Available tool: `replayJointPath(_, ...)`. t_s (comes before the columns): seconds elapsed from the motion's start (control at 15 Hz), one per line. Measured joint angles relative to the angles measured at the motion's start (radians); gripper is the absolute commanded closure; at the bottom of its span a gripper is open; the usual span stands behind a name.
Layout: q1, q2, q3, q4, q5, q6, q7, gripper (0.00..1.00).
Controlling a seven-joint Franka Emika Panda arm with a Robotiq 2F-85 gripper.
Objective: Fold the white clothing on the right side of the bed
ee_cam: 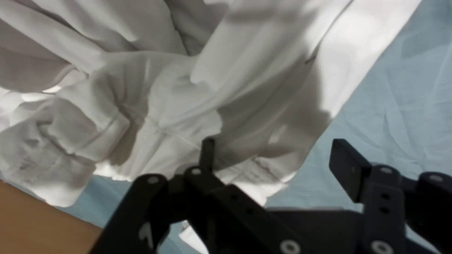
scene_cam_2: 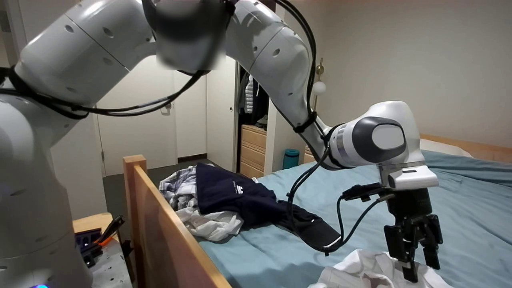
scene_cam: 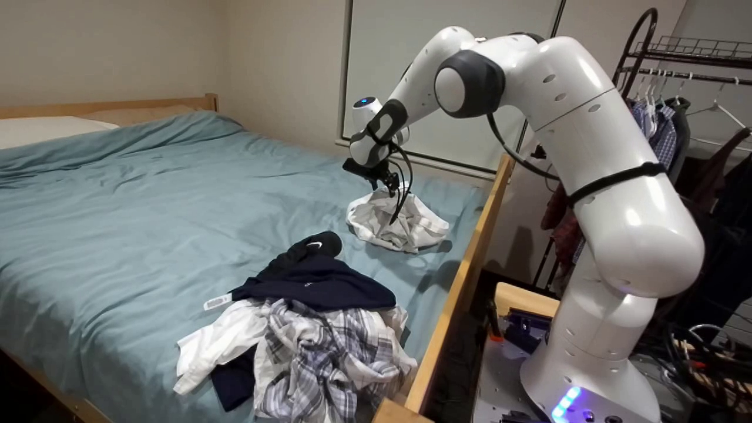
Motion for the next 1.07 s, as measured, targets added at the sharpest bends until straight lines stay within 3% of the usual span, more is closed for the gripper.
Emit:
replayJointPath(0.47, 0.031, -0.027, 0.0, -0.029, -0.011, -0.024, -0.042, 0.93)
replayJointPath(0.67, 0.065, -0.089, -0.003, -0.107, -0.063, -0.039, -0.091, 0.96)
replayJointPath(0.73, 0.081, -0.118, -0.004, -0.147, -0.095, -0.046, -0.112, 0.94)
replayJointPath(1.07, 0.15, -0.33, -0.03, -0.41, -0.316, -0.053, -0.209, 0.92)
